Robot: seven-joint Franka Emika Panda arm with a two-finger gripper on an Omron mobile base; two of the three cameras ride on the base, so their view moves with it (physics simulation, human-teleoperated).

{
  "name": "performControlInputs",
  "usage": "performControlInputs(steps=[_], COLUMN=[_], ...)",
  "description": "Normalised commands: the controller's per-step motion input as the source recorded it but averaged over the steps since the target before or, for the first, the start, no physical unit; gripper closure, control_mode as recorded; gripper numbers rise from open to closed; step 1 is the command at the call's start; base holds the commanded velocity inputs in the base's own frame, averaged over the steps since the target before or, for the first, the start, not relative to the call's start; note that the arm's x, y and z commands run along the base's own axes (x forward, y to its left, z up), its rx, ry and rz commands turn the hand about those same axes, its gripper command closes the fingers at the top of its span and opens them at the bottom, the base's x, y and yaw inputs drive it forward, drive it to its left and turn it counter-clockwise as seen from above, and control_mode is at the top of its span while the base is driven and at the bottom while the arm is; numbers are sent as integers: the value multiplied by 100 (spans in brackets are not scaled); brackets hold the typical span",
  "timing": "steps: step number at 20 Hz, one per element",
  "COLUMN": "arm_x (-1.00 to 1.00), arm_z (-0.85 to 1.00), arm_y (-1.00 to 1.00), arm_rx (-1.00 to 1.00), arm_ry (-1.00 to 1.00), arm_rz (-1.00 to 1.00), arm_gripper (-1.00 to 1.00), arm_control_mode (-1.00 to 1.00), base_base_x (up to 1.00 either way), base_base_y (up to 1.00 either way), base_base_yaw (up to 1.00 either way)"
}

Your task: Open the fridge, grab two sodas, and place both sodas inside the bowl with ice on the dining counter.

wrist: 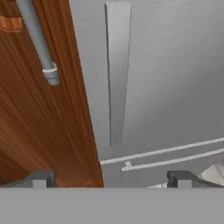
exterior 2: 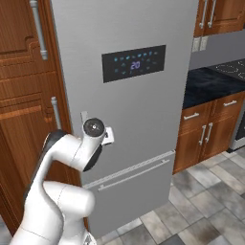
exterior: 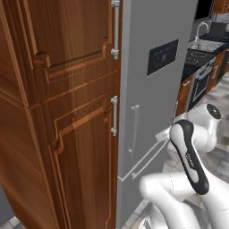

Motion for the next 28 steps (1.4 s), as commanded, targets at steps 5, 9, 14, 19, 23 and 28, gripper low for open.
performControlInputs(steps=[5,9,14,19,23,28], arm_x=[30,35,29,14,31,26], arm_z=[-26,-10,0,-10,0,0], arm_y=[23,27,6,34,37,29], arm_rx=[7,8,4,2,5,4], arm_ry=[-31,-24,-21,-11,-1,4], arm_rz=[25,19,14,9,0,0], arm_gripper=[-100,-100,-100,-100,-100,-100], arm_control_mode=[-100,-100,-100,-100,-100,-100], base_base_x=[0,0,0,0,0,0], base_base_y=[0,0,0,0,0,0], base_base_yaw=[0,0,0,0,0,0])
